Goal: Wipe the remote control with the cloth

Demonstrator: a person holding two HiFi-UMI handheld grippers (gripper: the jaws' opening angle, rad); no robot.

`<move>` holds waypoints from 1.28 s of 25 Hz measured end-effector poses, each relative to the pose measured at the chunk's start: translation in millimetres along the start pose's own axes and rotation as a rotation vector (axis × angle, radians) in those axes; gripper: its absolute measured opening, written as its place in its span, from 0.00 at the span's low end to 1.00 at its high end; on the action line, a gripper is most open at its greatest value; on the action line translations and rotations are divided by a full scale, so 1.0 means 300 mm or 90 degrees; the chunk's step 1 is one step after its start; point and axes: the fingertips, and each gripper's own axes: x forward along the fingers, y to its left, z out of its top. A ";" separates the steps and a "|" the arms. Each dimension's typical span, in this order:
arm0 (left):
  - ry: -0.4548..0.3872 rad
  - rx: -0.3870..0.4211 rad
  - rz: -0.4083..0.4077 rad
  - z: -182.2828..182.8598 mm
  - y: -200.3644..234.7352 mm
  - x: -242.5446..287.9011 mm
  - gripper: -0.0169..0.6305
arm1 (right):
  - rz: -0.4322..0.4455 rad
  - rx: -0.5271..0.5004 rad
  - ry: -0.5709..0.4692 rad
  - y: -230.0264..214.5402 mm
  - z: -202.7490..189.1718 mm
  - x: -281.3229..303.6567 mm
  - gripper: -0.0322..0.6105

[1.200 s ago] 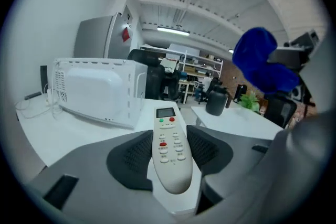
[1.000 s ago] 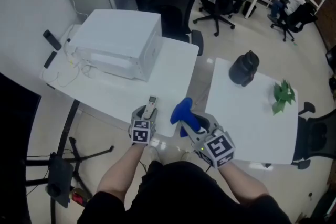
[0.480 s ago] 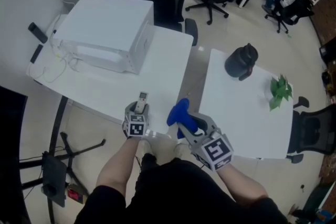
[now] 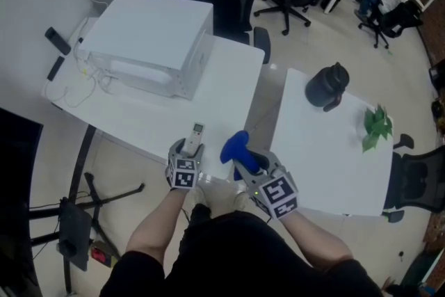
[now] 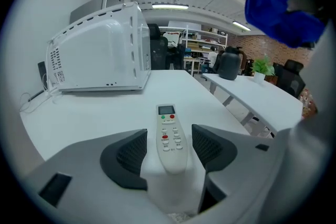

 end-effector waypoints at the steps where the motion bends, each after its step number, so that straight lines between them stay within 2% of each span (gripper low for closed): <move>1: -0.008 -0.003 -0.001 0.006 0.000 -0.025 0.45 | -0.002 0.001 0.008 0.002 -0.014 0.023 0.24; 12: -0.089 -0.020 -0.006 0.061 0.006 -0.309 0.45 | -0.057 -0.006 0.095 -0.092 -0.240 0.164 0.24; 22: -0.094 -0.007 -0.015 0.079 -0.031 -0.386 0.45 | -0.078 -0.032 0.197 -0.135 -0.403 0.437 0.24; 27: -0.092 0.016 -0.022 0.099 -0.038 -0.380 0.45 | -0.082 -0.045 0.240 -0.135 -0.467 0.520 0.24; 32: -0.095 0.024 -0.027 0.124 -0.044 -0.376 0.45 | -0.081 -0.053 0.250 -0.128 -0.492 0.531 0.33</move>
